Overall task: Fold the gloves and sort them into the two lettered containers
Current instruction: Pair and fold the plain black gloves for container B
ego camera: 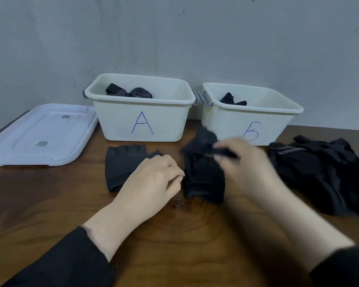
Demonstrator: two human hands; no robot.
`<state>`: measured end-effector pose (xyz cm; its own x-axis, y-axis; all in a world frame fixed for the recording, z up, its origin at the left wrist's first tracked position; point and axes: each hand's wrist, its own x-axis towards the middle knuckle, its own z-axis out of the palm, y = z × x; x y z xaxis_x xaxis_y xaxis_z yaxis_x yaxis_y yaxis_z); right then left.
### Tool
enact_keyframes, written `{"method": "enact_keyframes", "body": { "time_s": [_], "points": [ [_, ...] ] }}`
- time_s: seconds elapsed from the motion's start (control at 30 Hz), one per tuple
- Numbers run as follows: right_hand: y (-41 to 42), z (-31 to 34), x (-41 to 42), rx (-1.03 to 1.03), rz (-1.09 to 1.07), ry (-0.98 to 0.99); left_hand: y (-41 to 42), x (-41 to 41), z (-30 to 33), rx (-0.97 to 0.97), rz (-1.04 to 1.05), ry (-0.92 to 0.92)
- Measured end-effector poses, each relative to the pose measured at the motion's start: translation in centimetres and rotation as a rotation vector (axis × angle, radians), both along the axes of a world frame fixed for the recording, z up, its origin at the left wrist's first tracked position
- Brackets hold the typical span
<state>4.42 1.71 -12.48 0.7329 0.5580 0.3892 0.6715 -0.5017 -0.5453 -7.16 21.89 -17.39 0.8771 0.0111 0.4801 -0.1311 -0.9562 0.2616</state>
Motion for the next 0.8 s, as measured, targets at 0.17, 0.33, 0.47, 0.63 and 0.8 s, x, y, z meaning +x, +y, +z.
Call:
{"method": "enact_keyframes", "body": {
  "time_s": [0.17, 0.33, 0.47, 0.63, 0.8],
  "points": [
    [-1.2, -5.5, -2.2, -0.244, 0.170, 0.132, -0.5, 0.1, -0.1, -0.041, -0.040, 0.047],
    [-1.0, -6.0, -2.0, -0.248, 0.193, 0.101, -0.5, 0.1, 0.0, -0.131, 0.048, -0.016],
    [-1.2, -6.4, -1.6, -0.230, 0.203, 0.111, -1.1, 0.6, 0.2, 0.015, -0.006, 0.097],
    [-1.7, -6.0, -1.4, -0.159, 0.161, 0.167, -0.7, 0.8, -0.9, 0.024, 0.028, 0.233],
    [-2.4, -5.4, -0.9, -0.031, 0.049, 0.280, -1.0, 0.6, -0.8, 0.015, 0.050, 0.276]
  ]
}}
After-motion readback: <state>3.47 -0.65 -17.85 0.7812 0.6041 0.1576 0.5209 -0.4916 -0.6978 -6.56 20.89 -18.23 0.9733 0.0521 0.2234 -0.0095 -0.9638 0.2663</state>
